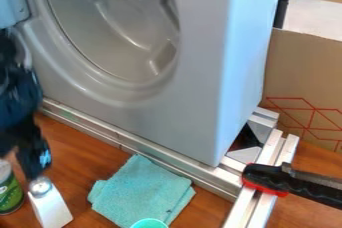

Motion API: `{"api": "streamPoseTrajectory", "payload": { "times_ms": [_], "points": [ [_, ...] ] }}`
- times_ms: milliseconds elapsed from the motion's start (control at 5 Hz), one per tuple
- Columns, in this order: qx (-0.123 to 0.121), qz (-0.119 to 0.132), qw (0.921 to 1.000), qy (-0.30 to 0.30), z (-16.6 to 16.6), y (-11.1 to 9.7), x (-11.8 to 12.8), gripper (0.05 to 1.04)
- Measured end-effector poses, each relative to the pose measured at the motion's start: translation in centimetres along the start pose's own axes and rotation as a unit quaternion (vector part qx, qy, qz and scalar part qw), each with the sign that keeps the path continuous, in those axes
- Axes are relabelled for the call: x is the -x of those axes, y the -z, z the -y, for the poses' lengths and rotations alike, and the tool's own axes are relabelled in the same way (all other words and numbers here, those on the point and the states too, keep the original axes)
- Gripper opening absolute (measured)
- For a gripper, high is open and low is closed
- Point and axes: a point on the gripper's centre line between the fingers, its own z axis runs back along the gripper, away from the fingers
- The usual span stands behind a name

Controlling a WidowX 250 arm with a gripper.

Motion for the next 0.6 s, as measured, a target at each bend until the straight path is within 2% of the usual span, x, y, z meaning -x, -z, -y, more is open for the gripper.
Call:
{"api": "streamPoseTrajectory", "payload": {
  "times_ms": [200, 400, 600],
  "points": [
    [0.008, 0.009, 0.9999, -0.003, -0.6, -3.0, -2.3, 1.001],
    [0.027, 0.015, 0.9994, 0.013, 0.2, -4.2, -5.4, 1.001],
    [0.031, -0.009, 0.9983, 0.048, 1.8, -3.1, -6.1, 1.001]
  ]
}}
